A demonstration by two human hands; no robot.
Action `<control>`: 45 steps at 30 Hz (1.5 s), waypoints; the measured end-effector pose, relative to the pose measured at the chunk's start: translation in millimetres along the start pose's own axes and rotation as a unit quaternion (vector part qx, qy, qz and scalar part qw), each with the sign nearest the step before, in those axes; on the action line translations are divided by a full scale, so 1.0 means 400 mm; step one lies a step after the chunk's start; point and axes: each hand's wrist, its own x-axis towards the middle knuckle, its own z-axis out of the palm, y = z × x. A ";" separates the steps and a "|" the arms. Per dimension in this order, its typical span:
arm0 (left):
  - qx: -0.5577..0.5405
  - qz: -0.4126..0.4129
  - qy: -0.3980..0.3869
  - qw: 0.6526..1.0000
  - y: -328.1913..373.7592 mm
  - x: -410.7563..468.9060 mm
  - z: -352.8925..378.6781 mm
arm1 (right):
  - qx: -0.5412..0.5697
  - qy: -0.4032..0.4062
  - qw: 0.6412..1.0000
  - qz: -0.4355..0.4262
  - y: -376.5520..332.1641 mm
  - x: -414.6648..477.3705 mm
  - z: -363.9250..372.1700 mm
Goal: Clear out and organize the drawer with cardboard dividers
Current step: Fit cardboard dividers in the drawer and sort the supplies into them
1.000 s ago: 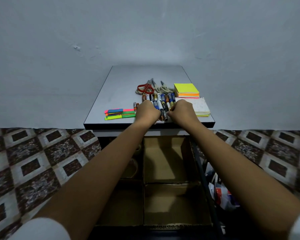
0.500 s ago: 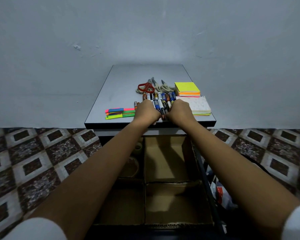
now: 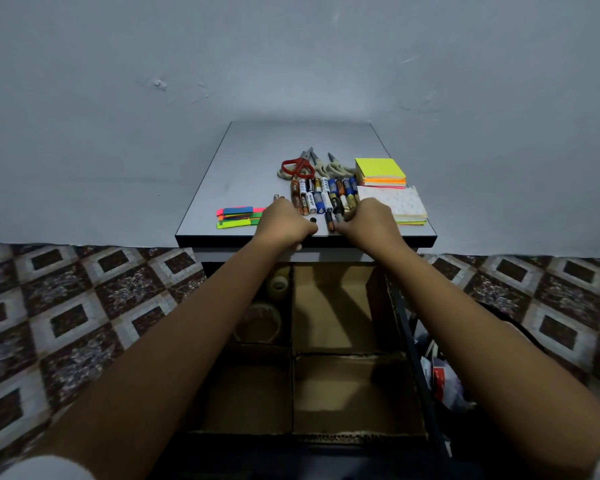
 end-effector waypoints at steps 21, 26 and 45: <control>-0.006 -0.211 -0.268 0.940 -0.428 -0.291 0.084 | 0.371 -0.302 0.848 0.229 0.132 -0.366 0.177; 0.017 -0.228 -0.303 0.925 -0.434 -0.258 0.118 | 0.357 -0.273 0.864 0.226 0.129 -0.392 0.207; -0.053 -0.187 -0.264 0.945 -0.415 -0.275 0.088 | 0.402 -0.249 0.861 0.187 0.142 -0.421 0.227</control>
